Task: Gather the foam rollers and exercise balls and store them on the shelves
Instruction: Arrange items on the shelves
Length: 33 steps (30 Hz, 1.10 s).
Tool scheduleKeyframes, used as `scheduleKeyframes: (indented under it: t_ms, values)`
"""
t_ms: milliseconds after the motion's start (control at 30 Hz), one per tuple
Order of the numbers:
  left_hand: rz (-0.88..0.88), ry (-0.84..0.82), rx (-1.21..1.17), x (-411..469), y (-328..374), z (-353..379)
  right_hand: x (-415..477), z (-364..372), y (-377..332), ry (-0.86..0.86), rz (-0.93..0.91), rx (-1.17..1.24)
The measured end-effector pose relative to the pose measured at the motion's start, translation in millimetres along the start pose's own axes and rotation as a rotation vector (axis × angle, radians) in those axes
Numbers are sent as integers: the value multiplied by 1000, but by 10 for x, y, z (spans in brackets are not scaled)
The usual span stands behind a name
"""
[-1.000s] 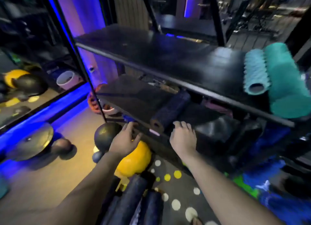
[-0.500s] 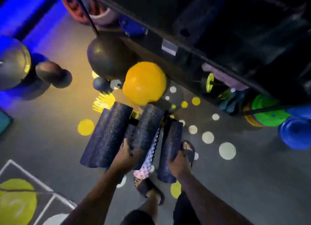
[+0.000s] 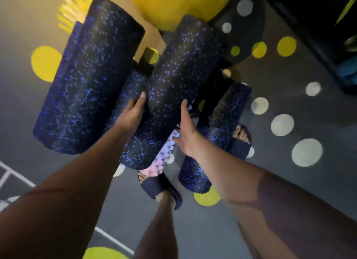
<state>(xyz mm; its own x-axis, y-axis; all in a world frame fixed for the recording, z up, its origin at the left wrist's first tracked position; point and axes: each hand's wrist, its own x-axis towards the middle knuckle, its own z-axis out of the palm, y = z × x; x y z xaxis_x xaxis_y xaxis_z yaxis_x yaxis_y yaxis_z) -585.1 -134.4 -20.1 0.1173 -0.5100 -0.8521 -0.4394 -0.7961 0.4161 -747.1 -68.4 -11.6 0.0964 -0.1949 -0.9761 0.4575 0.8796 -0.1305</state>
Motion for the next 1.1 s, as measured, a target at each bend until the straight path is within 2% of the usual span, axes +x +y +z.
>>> scheduleKeyframes:
  t_ms: [67,133,233,467,600,700,767,867,1000,1100]
  values:
    - [-3,37,-20,-174,-65,57,-233,6,-6,-42,-17,94]
    - [3,30,-51,-559,54,94,-632,-65,-87,9,-46,121]
    - [58,-48,-187,-1324,421,171,-1305,-233,-355,154,-151,81]
    - [190,56,-565,-2562,1619,322,-2621,-325,-1319,262,-411,-110]
    - [377,32,-581,-2923,2462,363,-3153,-441,-2041,158,-572,-48]
    - [507,-41,-505,-3094,3065,550,-3552,-666,-2594,150,-698,63]
    - [557,-105,-472,-3193,3416,770,-3806,-931,-2920,186,-777,137]
    - [617,-165,-486,-3370,3763,1166,-4103,-1416,-3233,285,-835,49]
    - [681,-188,-516,-3698,3950,1791,-4430,-2017,-3348,345,-917,-22]
    - [768,-249,-507,-3946,4078,2216,-4565,-2444,-3301,436,-1040,77]
